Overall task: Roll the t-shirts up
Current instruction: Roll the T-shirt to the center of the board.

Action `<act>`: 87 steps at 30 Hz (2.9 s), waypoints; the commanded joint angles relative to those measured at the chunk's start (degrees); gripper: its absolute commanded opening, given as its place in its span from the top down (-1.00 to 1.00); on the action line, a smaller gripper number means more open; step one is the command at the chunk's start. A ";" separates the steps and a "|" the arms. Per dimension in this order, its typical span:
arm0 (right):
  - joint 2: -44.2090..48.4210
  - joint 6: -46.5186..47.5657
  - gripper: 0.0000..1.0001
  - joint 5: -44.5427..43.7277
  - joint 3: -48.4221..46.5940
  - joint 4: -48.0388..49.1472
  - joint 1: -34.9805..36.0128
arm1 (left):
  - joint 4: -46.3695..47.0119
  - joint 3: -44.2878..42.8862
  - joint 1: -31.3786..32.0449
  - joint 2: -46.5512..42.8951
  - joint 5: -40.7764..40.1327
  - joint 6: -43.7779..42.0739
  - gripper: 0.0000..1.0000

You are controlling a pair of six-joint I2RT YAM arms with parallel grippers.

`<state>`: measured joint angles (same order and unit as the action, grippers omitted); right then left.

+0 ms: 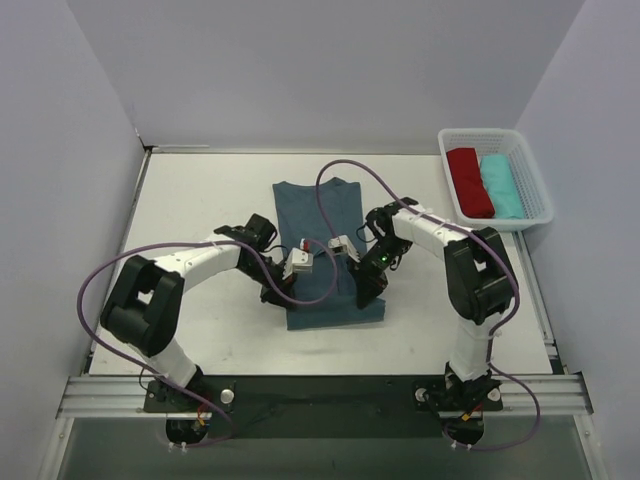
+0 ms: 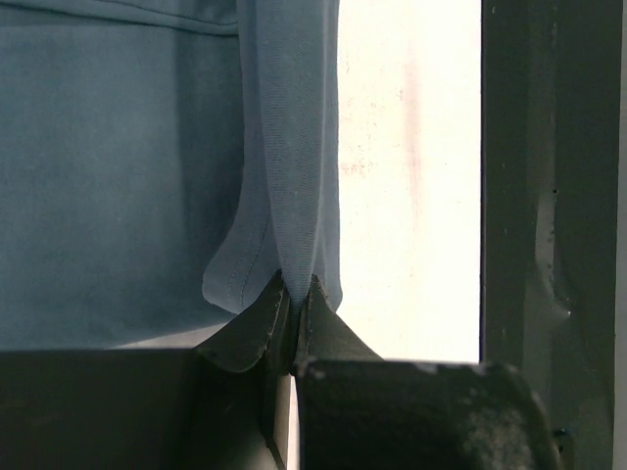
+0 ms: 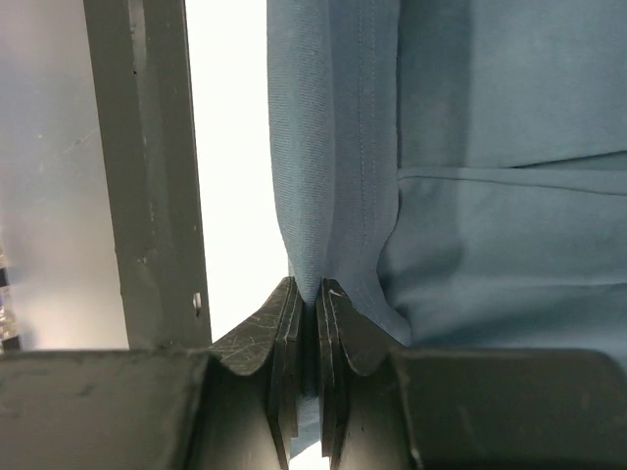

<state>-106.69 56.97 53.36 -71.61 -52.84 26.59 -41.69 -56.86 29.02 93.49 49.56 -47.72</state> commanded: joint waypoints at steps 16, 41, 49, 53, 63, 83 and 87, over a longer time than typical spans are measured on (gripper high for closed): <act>-13.45 5.08 0.95 -4.23 -11.62 -15.01 -0.57 | -3.49 -1.94 -2.47 7.58 -2.53 -1.42 1.00; -21.98 -11.53 0.89 -14.60 -20.06 -10.01 1.44 | 22.68 16.59 7.00 -32.28 -24.75 13.18 -0.95; -20.75 -13.20 0.89 -14.16 -18.83 -7.19 2.41 | 47.80 34.95 32.84 -39.00 -48.84 6.51 -0.95; -19.87 -12.76 0.89 -14.08 -17.43 -6.49 2.50 | 56.18 38.31 34.70 -34.72 -52.28 2.29 -0.95; -18.73 -11.36 0.89 -13.99 -15.84 -5.96 3.03 | 68.85 41.21 36.73 -22.39 -57.65 -3.86 -0.72; -6.35 -10.65 0.21 -7.32 -14.26 -3.16 -5.31 | 56.46 35.33 35.85 -19.65 -55.19 -0.53 1.00; 7.24 -6.89 0.09 -4.68 -8.03 1.32 -12.68 | 55.50 34.89 35.85 -20.81 -52.90 0.17 1.00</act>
<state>-114.45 46.37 44.14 -83.37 -53.69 20.32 16.82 -19.66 64.99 74.65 -6.72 -50.13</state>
